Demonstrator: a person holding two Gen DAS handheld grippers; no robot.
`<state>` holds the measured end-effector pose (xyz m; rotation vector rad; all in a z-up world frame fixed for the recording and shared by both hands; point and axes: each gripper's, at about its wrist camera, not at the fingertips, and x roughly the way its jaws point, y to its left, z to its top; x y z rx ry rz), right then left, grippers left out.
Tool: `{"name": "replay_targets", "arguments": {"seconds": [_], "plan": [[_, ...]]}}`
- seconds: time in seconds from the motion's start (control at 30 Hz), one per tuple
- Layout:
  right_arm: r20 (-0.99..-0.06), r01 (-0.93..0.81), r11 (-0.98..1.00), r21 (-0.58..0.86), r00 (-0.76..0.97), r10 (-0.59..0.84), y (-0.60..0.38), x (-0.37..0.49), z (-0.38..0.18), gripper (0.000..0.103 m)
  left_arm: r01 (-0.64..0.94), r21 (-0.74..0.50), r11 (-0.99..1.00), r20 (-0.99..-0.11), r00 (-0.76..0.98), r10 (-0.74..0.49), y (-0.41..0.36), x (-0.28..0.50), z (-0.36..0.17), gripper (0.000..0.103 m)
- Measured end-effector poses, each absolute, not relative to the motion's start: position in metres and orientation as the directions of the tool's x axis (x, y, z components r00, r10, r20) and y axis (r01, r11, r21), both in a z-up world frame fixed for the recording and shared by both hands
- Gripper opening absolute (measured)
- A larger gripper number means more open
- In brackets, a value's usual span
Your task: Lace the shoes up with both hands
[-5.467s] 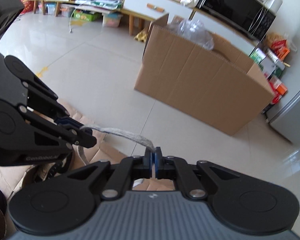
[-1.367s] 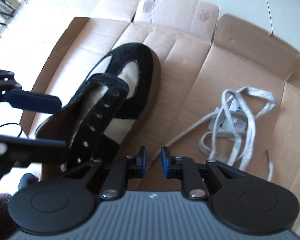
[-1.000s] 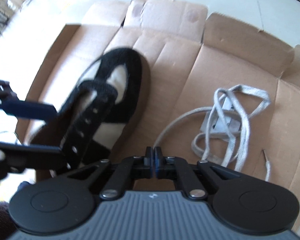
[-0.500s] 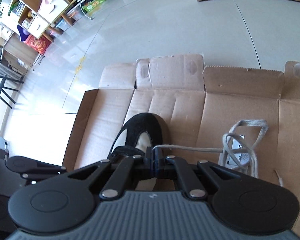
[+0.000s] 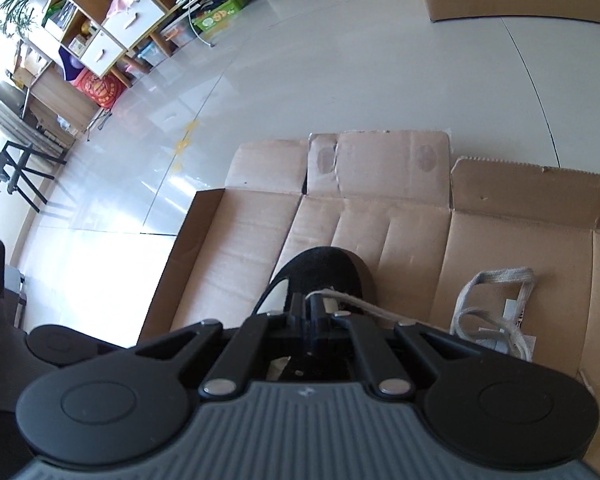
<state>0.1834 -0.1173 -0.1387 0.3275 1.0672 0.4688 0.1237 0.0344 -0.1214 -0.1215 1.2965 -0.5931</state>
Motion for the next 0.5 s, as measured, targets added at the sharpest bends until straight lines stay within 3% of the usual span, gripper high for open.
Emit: {"name": "replay_targets", "arguments": {"seconds": [0.5], "plan": [[-0.772,-0.197,0.866,0.459,0.394,0.499,-0.125,0.173,-0.143,0.003,0.328,-0.427,0.843,-0.857,0.151,-0.493,0.039,0.126,-0.124,0.029]]}}
